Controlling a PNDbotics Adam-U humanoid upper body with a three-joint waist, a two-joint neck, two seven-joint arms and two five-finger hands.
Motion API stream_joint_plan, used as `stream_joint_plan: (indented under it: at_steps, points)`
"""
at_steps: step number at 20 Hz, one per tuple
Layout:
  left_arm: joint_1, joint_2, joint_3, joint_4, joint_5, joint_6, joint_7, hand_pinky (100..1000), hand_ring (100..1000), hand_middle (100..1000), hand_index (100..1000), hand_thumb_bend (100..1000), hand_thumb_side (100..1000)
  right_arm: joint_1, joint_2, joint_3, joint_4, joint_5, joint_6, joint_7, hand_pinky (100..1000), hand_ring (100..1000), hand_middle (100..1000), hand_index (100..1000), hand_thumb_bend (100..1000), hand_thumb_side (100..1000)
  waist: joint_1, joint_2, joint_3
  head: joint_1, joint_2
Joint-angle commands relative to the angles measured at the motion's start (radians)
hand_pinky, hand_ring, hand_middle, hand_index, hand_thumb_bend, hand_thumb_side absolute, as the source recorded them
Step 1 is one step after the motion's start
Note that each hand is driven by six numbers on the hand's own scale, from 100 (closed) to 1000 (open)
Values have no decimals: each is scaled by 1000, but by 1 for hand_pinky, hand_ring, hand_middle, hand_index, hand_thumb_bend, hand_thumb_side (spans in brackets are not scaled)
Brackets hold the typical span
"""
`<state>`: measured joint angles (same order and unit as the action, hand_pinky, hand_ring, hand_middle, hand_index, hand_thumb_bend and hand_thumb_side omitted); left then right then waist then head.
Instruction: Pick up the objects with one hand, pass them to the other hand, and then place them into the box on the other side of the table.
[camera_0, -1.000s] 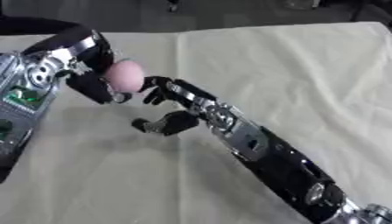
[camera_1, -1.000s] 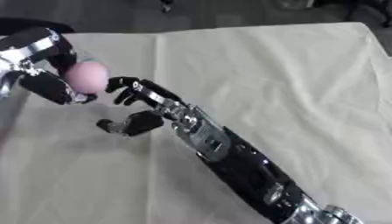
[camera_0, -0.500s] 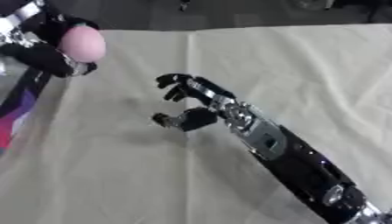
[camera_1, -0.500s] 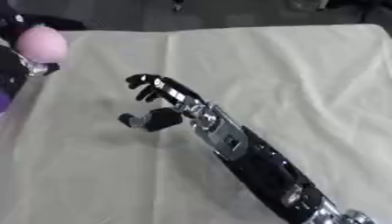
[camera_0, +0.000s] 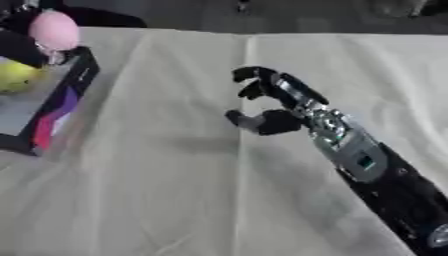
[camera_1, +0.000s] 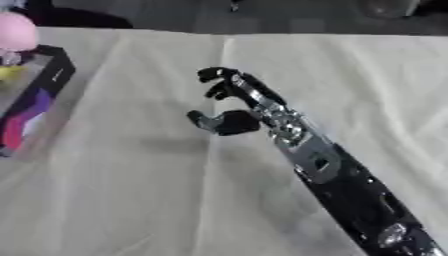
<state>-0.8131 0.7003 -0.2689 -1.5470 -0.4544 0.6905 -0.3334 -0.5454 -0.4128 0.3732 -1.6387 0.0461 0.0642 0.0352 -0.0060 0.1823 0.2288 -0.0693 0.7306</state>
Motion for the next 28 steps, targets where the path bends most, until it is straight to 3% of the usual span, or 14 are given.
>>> stream_joint_plan:
  at_steps: [1, 8, 11, 13, 14, 15, 18, 22, 26, 28]
  points:
    - [-8, 59, 36, 17, 30, 7, 33, 714, 453, 285, 280, 480, 100, -17, -49, -32, -63, -36, 2, -30, 765, 731, 803, 865, 383, 226, -17, -29, 0, 38, -29]
    - [-16, 63, 61, 172, 83, -29, 78, 722, 472, 307, 301, 449, 100, -40, -96, -84, -158, -129, 4, -94, 765, 726, 800, 861, 382, 164, -38, -18, -2, 79, -63]
    - [-25, 48, 69, 256, 73, -62, 88, 737, 494, 338, 354, 441, 100, -47, -104, -99, -189, -160, 8, -111, 765, 724, 799, 861, 382, 147, -44, -13, -4, 83, -71]
    - [-29, 40, 75, 302, 50, -82, 98, 748, 520, 392, 440, 460, 100, -49, -107, -106, -203, -175, 11, -120, 764, 723, 798, 861, 380, 140, -46, -11, -5, 82, -72]
    - [-30, 37, 77, 322, 39, -93, 99, 758, 539, 429, 485, 501, 100, -50, -109, -109, -208, -181, 12, -124, 764, 722, 798, 860, 379, 140, -47, -10, -5, 80, -70]
    - [-31, 35, 77, 342, 23, -105, 95, 785, 599, 503, 608, 604, 100, -50, -110, -112, -211, -186, 14, -128, 763, 721, 797, 860, 379, 137, -47, -9, -6, 76, -68]
    - [-33, 33, 76, 390, -61, -133, 69, 852, 732, 615, 733, 869, 336, -50, -112, -119, -219, -200, 16, -138, 762, 718, 796, 858, 376, 131, -47, -7, -7, 56, -60]
    - [-31, 33, 83, 426, -193, -137, 23, 902, 788, 683, 791, 959, 386, -48, -114, -130, -229, -219, 17, -150, 761, 715, 794, 857, 373, 121, -45, -7, -10, 26, -50]
    - [-27, 34, 113, 414, -260, -119, 27, 880, 762, 667, 782, 878, 411, -42, -118, -143, -237, -235, 17, -166, 760, 713, 793, 856, 367, 113, -40, -9, -13, -3, -41]
    - [-16, 34, 144, 360, -233, -111, 76, 853, 714, 693, 763, 715, 500, -39, -120, -152, -242, -243, 16, -176, 761, 714, 794, 856, 356, 107, -37, -10, -14, -20, -37]
